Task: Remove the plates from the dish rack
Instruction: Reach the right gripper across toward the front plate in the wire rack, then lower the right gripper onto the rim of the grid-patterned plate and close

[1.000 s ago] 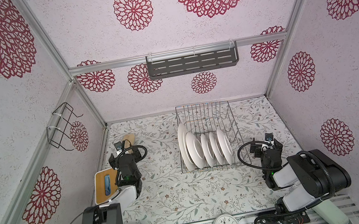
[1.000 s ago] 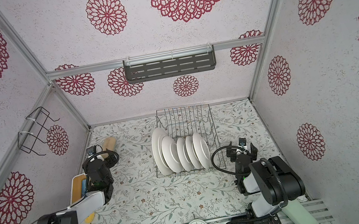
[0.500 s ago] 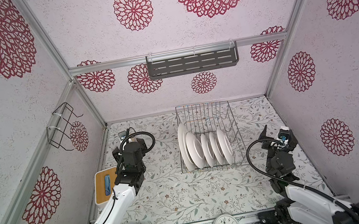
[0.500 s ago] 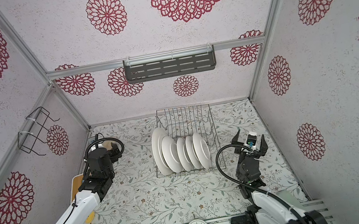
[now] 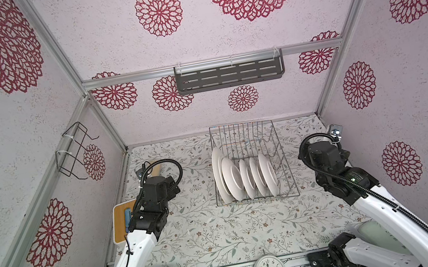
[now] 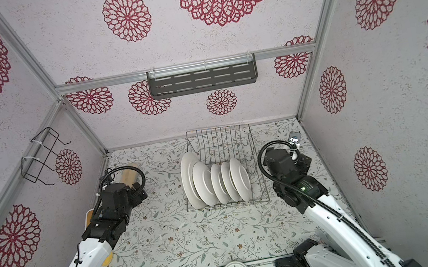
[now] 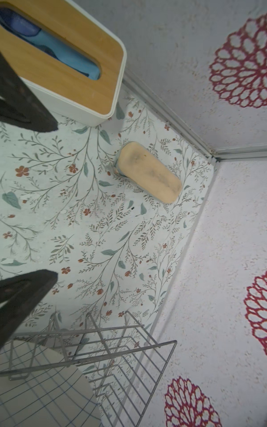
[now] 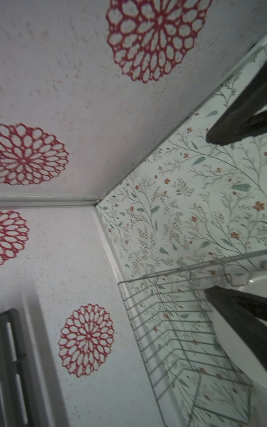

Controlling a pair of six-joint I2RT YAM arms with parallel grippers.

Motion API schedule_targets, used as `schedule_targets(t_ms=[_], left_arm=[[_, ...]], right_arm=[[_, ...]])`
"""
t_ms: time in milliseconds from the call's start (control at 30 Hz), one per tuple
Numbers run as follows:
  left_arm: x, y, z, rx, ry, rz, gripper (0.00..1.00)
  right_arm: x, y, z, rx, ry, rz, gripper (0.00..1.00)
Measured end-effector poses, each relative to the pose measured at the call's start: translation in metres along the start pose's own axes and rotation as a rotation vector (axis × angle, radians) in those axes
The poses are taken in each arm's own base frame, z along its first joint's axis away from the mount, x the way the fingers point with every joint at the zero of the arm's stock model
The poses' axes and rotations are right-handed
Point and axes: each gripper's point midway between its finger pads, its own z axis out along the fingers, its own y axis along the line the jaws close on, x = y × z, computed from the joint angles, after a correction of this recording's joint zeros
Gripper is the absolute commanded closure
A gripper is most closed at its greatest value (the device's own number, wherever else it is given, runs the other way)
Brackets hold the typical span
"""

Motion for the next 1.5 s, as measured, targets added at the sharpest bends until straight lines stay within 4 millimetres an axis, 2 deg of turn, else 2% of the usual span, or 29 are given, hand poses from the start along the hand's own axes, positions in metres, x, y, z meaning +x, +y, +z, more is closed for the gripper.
schedule_targets(t_ms=[67,167,333,433,500,600,700,800,967,1133,1333,1500], left_arm=[[0.008,-0.002,0.0,0.021,0.031,-0.03,0.03],[0.026,-0.004,0.0,0.059,0.081,-0.069,0.03],[0.046,-0.006,0.003,0.082,0.154,-0.081,0.03],[0.052,-0.008,0.003,0.092,0.18,-0.078,0.03],[0.055,-0.008,0.004,0.098,0.198,-0.084,0.03],[0.055,-0.005,0.006,0.107,0.216,-0.127,0.03],[0.058,0.008,0.014,0.102,0.237,-0.204,0.03],[0.066,0.017,0.018,0.091,0.266,-0.251,0.03],[0.068,0.013,0.019,0.126,0.281,-0.279,0.03],[0.071,0.011,0.022,0.135,0.294,-0.295,0.03],[0.077,0.011,0.026,0.141,0.313,-0.309,0.03],[0.079,0.009,0.028,0.145,0.323,-0.312,0.03]], right_arm=[[0.005,0.02,-0.011,-0.032,0.05,-0.003,0.01],[0.001,0.06,-0.03,-0.076,0.089,-0.019,0.01],[-0.002,0.144,-0.055,-0.121,0.108,-0.111,0.01],[0.009,0.19,-0.071,-0.144,0.111,-0.185,0.01],[0.018,0.214,-0.083,-0.153,0.111,-0.228,0.01],[0.031,0.247,-0.102,-0.176,0.106,-0.282,0.01],[0.045,0.273,-0.122,-0.217,0.097,-0.319,0.01],[0.058,0.288,-0.141,-0.261,0.097,-0.34,0.02],[0.073,0.297,-0.156,-0.296,0.102,-0.364,0.06],[0.089,0.304,-0.146,-0.268,0.107,-0.38,0.11],[0.12,0.312,-0.132,-0.222,0.116,-0.408,0.15],[0.135,0.311,-0.119,-0.179,0.126,-0.411,0.19]])
